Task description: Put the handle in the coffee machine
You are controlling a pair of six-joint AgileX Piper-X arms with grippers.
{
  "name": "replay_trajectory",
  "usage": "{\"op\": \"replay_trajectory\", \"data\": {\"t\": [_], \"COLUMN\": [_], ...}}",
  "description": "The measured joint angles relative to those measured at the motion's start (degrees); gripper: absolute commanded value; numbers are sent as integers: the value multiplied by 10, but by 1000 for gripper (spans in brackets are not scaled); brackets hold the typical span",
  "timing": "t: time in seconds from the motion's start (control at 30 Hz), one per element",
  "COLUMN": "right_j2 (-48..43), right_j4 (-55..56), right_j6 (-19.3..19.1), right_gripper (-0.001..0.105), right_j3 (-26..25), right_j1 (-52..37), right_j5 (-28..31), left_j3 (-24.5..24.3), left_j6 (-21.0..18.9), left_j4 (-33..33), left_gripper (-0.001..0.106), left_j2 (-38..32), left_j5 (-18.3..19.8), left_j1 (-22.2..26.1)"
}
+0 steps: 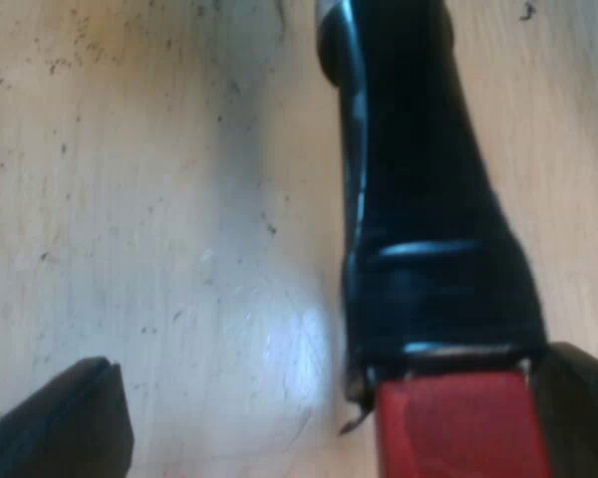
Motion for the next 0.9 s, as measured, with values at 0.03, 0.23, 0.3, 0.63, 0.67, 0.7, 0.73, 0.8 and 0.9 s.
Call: {"op": "replay_trajectory", "data": {"t": [0.03, 0.23, 0.3, 0.63, 0.67, 0.7, 0.73, 0.8, 0.9], "right_j2": [0, 0, 0, 0, 0, 0, 0, 0, 0], "right_j4": [0, 0, 0, 0, 0, 0, 0, 0, 0], "right_j6": [2, 3, 4, 4, 5, 7, 8, 12, 13], "right_gripper": [0, 0, 0, 0, 0, 0, 0, 0, 0], "right_j3": [0, 0, 0, 0, 0, 0, 0, 0, 0], "right_j1": [0, 0, 0, 0, 0, 0, -1, -2, -3], "right_j5": [0, 0, 0, 0, 2, 4, 3, 7, 9], "left_j3": [0, 0, 0, 0, 0, 0, 0, 0, 2], "left_j6": [0, 0, 0, 0, 0, 0, 0, 0, 0], "left_j4": [0, 0, -1, -2, -2, -2, -1, 1, 3], "left_gripper": [77, 71, 71, 41, 36, 30, 27, 7, 0], "left_j2": [0, 0, 0, 0, 0, 0, 0, 0, 0], "left_j5": [-4, -10, -10, -10, -10, -10, -10, -1, 9], "left_j1": [0, 0, 0, 0, 0, 0, 0, 0, 0]}}
